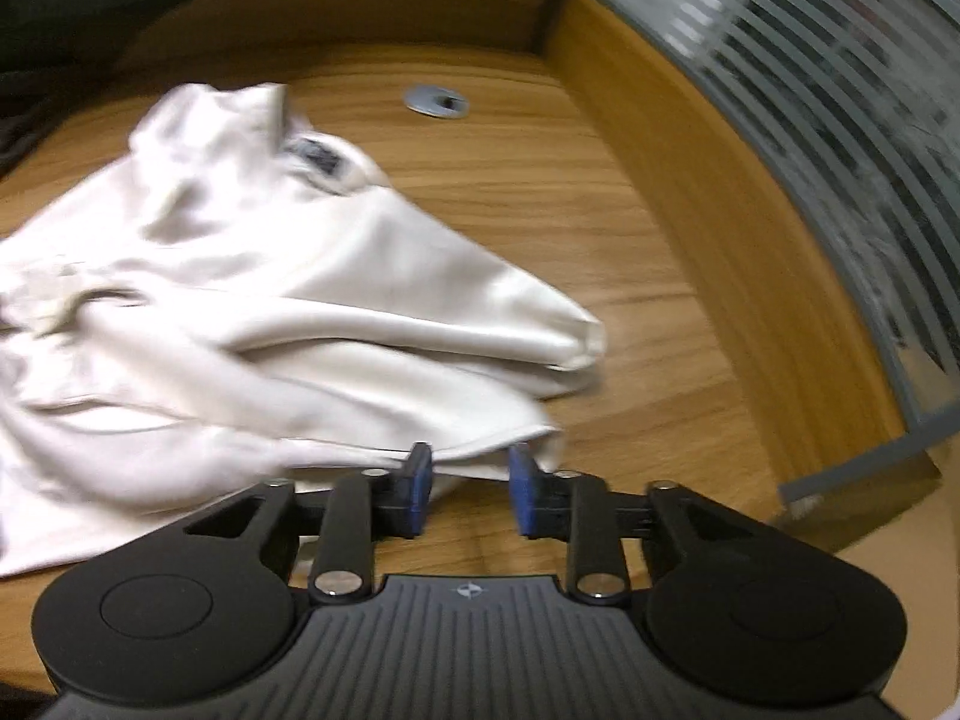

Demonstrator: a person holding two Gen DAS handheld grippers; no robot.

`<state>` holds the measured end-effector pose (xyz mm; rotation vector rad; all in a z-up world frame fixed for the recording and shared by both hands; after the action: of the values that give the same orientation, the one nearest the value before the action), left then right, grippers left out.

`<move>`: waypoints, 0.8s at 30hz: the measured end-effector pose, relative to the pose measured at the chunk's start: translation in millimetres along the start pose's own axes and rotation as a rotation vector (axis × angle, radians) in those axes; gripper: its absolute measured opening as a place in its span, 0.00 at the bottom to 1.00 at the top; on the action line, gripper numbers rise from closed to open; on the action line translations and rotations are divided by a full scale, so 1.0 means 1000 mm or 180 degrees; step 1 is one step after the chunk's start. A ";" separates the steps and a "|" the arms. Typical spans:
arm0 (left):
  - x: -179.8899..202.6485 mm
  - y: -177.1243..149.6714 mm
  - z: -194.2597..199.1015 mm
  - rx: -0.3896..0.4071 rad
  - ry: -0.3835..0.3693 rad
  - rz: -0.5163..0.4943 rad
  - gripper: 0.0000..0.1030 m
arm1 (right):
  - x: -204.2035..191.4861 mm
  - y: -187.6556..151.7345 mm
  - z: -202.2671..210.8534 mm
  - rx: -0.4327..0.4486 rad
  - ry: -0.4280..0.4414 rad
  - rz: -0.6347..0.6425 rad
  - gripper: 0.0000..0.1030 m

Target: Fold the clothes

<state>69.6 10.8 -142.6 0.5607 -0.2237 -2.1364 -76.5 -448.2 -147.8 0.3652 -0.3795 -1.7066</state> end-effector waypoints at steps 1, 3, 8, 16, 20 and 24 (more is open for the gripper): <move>0.007 -0.002 0.002 0.0023 -0.0083 -0.0062 0.34 | -0.011 0.003 0.002 0.0006 0.0086 0.0066 0.42; 0.022 -0.006 0.006 0.0065 -0.0232 -0.0203 0.41 | -0.040 0.008 0.007 0.0025 0.0322 0.0205 0.48; 0.051 -0.018 0.014 0.0179 -0.0410 -0.0628 0.58 | -0.119 0.019 0.007 0.0020 0.0920 0.0604 0.55; 0.086 -0.032 0.004 0.0227 -0.0444 -0.1207 0.63 | -0.224 0.037 -0.013 0.0008 0.1411 0.1354 0.62; 0.095 -0.034 -0.004 0.0281 -0.0391 -0.1337 0.62 | -0.235 0.044 -0.039 -0.0101 0.1363 0.1468 0.60; 0.091 -0.033 -0.006 0.0333 -0.0276 -0.1301 0.22 | -0.223 0.039 -0.057 -0.0308 0.1337 0.1399 0.02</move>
<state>2.7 -43.3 -188.2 0.6153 -0.2899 -2.5599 19.3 -236.8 -174.3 0.5148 -0.0583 -1.1768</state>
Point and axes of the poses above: each gripper's, at about its wrist camera, not at the fingertips, and z roughly against the way its jaws point, x to its right, y to its top, the point moved 5 cm from there along -z, roughly the way its jaws point, and after that the axes turned 14 degrees about y, right-handed, at the moved point
